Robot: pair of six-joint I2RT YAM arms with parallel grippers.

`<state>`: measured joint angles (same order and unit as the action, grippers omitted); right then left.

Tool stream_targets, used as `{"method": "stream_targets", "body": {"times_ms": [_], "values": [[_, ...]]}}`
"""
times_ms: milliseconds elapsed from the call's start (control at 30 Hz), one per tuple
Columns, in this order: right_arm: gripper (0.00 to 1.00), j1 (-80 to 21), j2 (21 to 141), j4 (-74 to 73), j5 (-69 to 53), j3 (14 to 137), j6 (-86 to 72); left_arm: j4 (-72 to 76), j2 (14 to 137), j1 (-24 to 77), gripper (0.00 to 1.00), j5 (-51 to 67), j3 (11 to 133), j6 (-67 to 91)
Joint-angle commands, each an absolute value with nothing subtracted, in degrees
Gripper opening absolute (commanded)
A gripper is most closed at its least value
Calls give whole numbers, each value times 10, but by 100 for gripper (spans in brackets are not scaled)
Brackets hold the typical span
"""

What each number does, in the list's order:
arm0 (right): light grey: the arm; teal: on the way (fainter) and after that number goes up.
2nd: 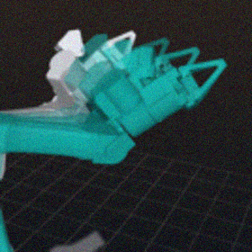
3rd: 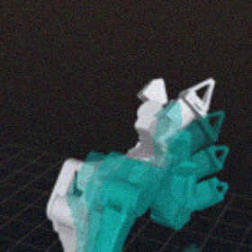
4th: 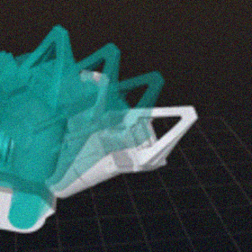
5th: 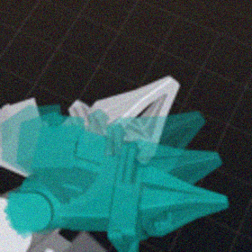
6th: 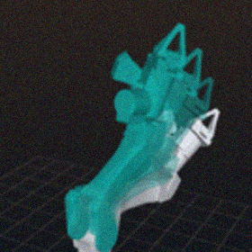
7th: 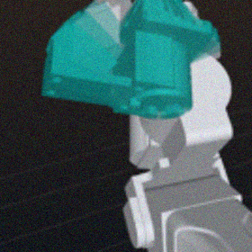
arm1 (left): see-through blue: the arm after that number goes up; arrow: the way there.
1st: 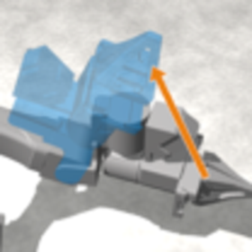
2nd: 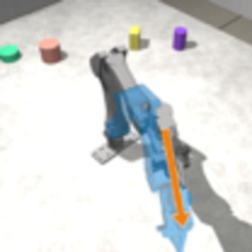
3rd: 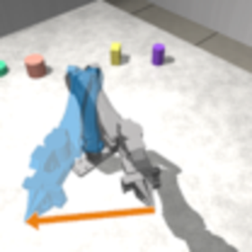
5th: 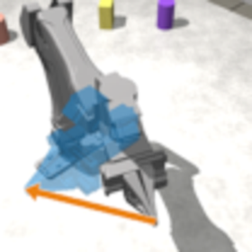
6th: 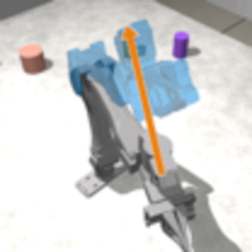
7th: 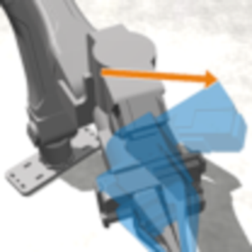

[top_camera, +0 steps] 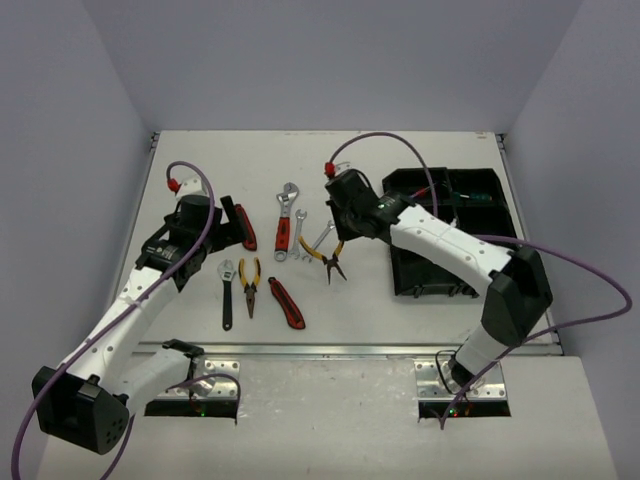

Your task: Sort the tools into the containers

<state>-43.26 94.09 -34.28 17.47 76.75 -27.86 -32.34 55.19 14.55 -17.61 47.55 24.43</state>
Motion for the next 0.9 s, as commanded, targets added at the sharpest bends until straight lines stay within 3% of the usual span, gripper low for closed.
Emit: {"method": "stream_targets", "body": {"times_ms": [0,233,500,867], "values": [[0,-355,841,-267,207,724,-306,-300,533,140,100,-172,480,239],[0,-205,742,-172,181,665,-318,-299,532,139,100,-160,480,236],[0,-76,753,-127,163,644,-338,-296,528,139,100,-152,480,235],[0,-45,752,-69,196,546,-469,-295,527,139,100,-143,479,233]]}}
